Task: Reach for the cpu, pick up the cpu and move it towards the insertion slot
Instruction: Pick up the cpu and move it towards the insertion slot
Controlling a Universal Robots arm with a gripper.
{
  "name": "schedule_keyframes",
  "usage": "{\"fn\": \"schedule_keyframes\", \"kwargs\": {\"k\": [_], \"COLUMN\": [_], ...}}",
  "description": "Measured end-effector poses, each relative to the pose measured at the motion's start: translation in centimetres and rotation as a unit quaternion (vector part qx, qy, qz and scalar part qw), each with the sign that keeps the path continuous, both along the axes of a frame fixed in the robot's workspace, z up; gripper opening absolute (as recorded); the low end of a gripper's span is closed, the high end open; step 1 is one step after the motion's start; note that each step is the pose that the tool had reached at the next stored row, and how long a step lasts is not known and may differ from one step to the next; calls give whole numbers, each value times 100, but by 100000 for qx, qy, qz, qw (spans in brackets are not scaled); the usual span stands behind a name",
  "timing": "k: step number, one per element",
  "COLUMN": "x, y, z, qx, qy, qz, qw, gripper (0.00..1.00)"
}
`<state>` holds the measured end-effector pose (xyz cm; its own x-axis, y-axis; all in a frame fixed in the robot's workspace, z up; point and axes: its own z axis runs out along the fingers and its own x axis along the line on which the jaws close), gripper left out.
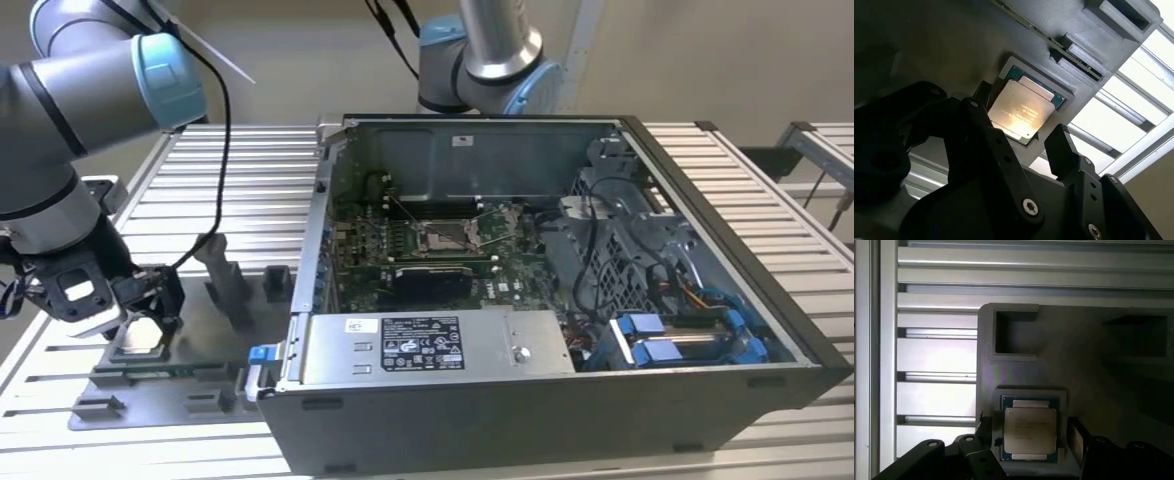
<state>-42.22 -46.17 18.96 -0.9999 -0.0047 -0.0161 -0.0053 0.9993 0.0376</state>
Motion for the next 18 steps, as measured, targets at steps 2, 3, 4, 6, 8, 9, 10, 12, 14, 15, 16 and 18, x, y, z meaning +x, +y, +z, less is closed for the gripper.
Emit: {"fn": "schedule_keyframes", "kwargs": {"k": [2, 3, 4, 6, 8, 9, 10, 12, 14, 15, 16, 18], "x": [0, 0, 0, 0, 0, 0, 0, 0, 0, 0, 0, 1], "y": [0, 0, 0, 0, 0, 0, 0, 0, 0, 0, 0, 0], "z": [-5, -6, -10, -11, -11, -11, -11, -11, -12, -12, -12, -13], "qx": [-2, -4, 2, 2, 3, 2, 3, 3, 4, 6, 7, 6], "qy": [2, 5, -3, -1, -2, -3, -3, -1, -5, -6, -8, -9], "qz": [21, 23, 26, 25, 27, 26, 25, 25, 25, 26, 27, 26], "qw": [100000, 100000, 100000, 100000, 100000, 100000, 100000, 100000, 100000, 100000, 100000, 100000], "gripper": [100, 100, 100, 100, 100, 100, 100, 100, 100, 100, 100, 100]}}
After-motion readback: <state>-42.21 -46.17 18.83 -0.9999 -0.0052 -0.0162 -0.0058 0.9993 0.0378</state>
